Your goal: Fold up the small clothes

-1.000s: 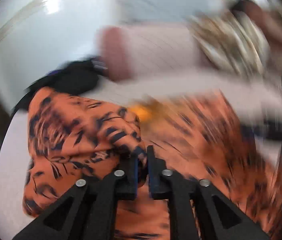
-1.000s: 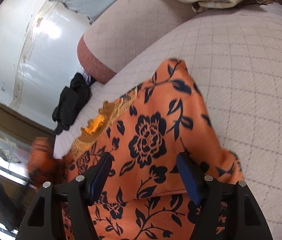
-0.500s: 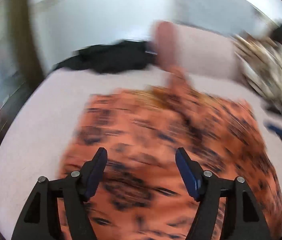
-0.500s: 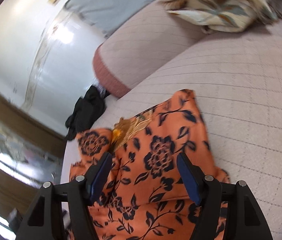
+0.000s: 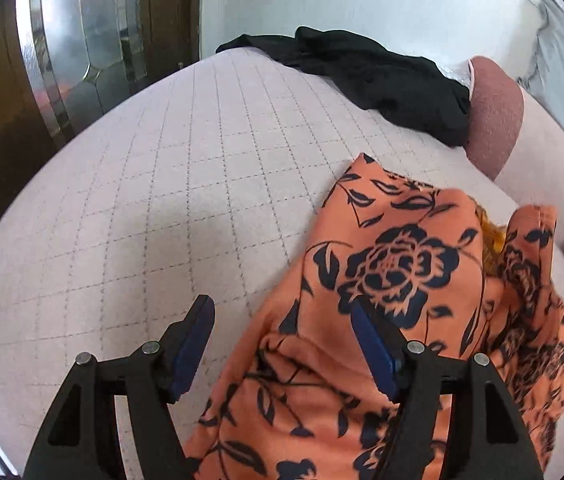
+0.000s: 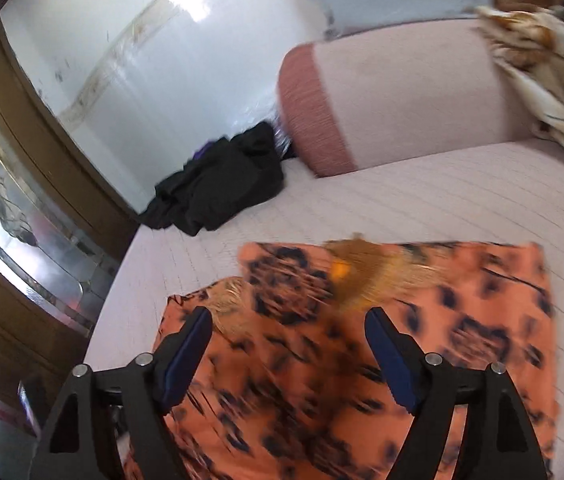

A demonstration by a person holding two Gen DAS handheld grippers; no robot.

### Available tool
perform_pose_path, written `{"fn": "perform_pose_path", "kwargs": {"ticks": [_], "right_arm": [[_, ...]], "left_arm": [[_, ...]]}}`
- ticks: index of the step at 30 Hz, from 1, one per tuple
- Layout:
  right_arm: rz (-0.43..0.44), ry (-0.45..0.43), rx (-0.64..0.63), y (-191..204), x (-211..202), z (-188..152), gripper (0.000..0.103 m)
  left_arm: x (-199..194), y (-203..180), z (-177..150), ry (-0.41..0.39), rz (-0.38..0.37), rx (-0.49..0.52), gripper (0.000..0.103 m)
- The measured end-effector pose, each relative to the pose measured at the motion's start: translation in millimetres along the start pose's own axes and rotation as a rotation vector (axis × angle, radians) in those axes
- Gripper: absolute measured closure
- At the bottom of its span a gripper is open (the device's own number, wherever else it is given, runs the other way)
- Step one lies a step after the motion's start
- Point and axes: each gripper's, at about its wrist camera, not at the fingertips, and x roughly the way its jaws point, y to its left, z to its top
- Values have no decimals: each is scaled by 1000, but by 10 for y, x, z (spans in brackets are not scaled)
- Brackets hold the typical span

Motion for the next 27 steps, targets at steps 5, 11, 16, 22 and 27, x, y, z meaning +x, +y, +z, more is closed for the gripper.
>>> {"fn": "perform_pose_path", "kwargs": {"ticks": [5, 11, 16, 22, 27], "right_arm": [[-218, 115, -87, 413, 696, 234, 22], [-303, 168, -36, 126, 858, 266, 97], [76, -233, 33, -198, -437, 307, 97], [38, -258, 175, -1410, -824, -296, 97], [-6, -53, 387, -2157, -547, -858, 93]], "left_arm": [[114, -1, 60, 47, 0, -3, 32], [207, -10, 65, 61, -5, -2, 32], [262, -115, -43, 76, 17, 20, 32], [259, -243, -114, 45, 34, 54, 29], [264, -334, -153, 12, 81, 99, 28]]}}
